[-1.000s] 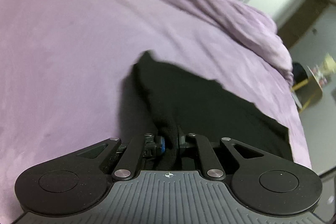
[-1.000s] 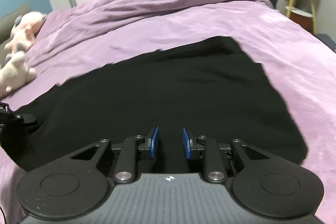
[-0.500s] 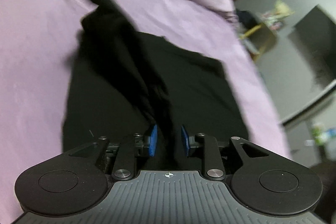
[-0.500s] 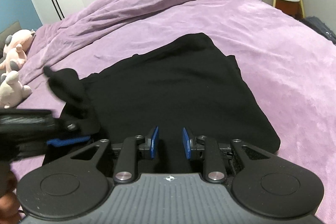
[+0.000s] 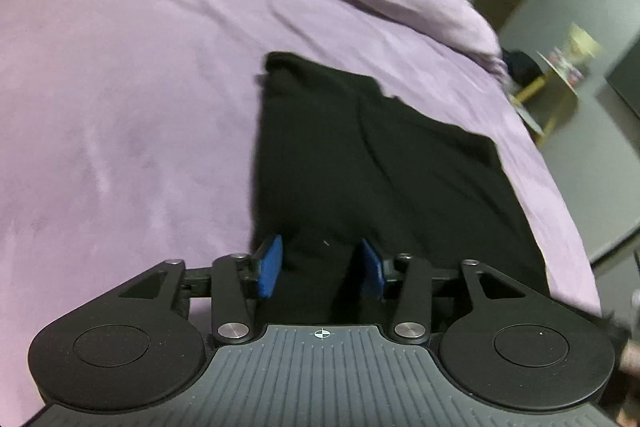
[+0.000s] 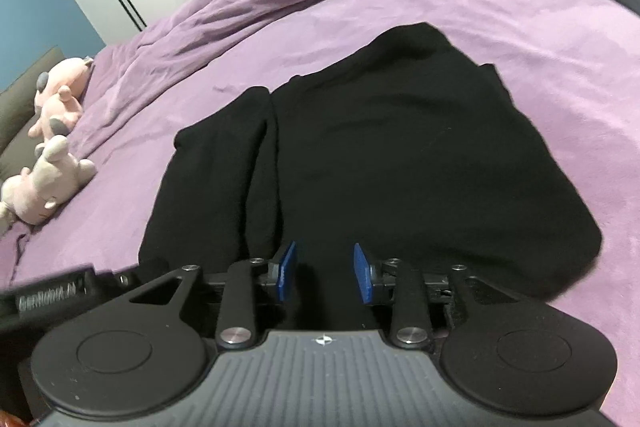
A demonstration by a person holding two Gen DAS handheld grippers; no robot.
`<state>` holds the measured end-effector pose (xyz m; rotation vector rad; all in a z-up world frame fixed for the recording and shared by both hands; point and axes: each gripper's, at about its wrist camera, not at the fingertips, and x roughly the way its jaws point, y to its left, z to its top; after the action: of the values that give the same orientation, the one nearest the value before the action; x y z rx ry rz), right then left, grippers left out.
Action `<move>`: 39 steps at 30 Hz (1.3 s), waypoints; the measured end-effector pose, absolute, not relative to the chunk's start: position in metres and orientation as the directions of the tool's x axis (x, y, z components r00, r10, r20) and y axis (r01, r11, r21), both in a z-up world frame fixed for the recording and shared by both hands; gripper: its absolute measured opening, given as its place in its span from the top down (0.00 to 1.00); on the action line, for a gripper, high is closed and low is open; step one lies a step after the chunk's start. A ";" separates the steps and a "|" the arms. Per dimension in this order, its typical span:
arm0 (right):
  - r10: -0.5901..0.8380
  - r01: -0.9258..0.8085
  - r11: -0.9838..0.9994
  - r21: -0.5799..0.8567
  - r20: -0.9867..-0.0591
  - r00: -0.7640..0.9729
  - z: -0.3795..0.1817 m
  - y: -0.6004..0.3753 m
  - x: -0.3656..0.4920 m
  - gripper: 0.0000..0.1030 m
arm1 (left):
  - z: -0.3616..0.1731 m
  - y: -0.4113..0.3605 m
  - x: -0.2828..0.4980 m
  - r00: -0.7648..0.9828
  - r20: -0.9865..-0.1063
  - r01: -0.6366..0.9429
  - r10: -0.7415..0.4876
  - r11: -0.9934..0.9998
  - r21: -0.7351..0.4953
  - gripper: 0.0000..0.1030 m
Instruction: Fold small clothes
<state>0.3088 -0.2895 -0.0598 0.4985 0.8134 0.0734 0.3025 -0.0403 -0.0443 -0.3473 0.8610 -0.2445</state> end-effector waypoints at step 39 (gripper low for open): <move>0.130 0.157 0.921 0.356 -0.662 0.739 -0.058 -0.343 0.340 0.80 | -0.057 -0.088 0.328 0.554 -0.730 0.046 -0.400 0.890 -0.453 0.41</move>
<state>0.3405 -0.3433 -0.0578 0.4085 0.7450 -0.0155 0.3277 -0.0877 -0.0571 -0.4092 0.9533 -0.2727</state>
